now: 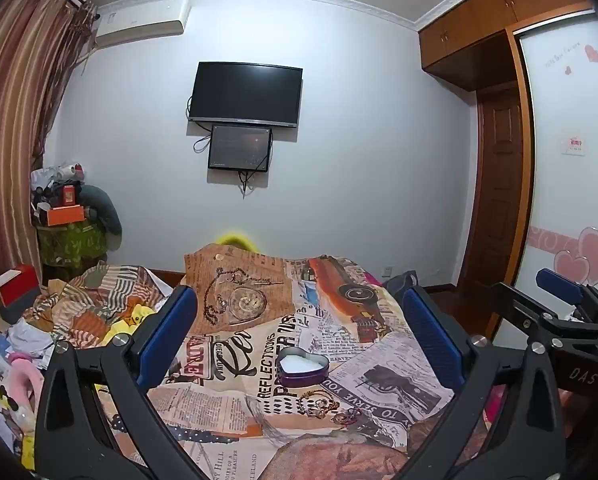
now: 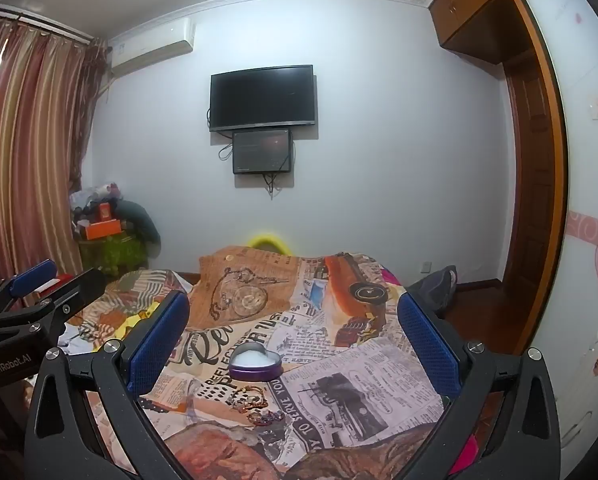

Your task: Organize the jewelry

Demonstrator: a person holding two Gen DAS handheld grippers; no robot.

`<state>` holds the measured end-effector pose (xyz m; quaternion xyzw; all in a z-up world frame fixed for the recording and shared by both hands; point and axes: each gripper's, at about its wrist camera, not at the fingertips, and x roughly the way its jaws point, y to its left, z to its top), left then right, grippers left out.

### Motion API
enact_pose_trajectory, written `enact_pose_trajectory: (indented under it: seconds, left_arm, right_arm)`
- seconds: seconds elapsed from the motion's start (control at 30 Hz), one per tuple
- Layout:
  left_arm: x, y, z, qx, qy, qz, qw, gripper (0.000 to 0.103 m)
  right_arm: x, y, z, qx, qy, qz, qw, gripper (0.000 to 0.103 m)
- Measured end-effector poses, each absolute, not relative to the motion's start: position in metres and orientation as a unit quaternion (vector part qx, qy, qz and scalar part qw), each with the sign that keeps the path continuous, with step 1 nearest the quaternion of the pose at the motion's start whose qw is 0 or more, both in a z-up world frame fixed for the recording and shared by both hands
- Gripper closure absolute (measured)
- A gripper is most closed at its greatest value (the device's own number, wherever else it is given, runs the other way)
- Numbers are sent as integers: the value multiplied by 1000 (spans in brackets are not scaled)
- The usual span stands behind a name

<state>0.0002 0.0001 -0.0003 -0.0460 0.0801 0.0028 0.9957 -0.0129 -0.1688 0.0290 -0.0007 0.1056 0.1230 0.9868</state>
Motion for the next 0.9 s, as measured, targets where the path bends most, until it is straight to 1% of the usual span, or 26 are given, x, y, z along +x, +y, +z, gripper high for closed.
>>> enact_pose_trajectory:
  seconds: [0.47, 0.9]
  left_arm:
    - [6, 0, -8, -39, 88, 4, 995, 0]
    - [4, -2, -4, -31, 91, 4, 995, 0]
  right_arm:
    - [-13, -170, 29, 2, 110, 125, 986, 0]
    - [-8, -166, 24, 2, 121, 128, 984, 0]
